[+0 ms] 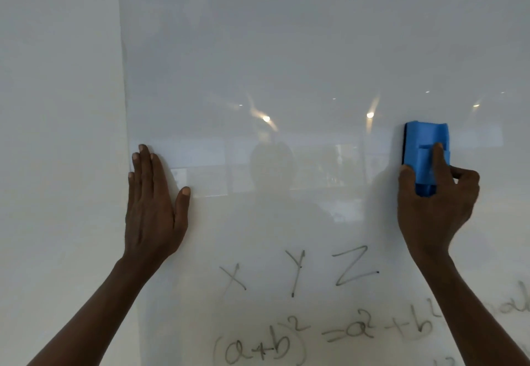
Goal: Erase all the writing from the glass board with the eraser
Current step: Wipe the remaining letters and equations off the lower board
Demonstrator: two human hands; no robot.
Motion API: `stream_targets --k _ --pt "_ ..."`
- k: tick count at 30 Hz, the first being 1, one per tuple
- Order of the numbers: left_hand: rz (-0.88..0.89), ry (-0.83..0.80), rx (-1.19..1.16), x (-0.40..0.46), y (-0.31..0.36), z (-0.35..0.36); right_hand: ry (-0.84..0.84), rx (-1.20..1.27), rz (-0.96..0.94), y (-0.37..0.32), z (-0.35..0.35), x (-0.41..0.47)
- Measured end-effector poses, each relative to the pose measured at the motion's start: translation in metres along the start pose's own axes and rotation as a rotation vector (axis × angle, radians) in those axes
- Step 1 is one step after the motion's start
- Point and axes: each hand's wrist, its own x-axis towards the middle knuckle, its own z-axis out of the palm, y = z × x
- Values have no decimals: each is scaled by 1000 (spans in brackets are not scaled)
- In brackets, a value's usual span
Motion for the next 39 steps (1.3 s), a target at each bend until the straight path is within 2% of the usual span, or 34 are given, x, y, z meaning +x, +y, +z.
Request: stream_targets --k 5,10,12,16,21,27,39 --pt "25 17 -9 -4 -8 3 39 48 24 -24 13 -22" --pt "43 44 -39 -5 -10 5 -23 84 -63 -71 34 -53" --pt "49 45 -54 -5 -7 5 -74 57 -151 -94 44 -67" --pt "54 51 -59 -6 -9 4 -222 56 -449 -135 67 -97" --pt "51 50 -67 -6 -11 4 -325 75 -590 -173 89 -109" --pt "46 39 -59 -6 -11 4 -367 35 -726 -207 111 -97" --pt "37 60 -77 -7 -15 8 -326 47 -783 -260 153 -31"
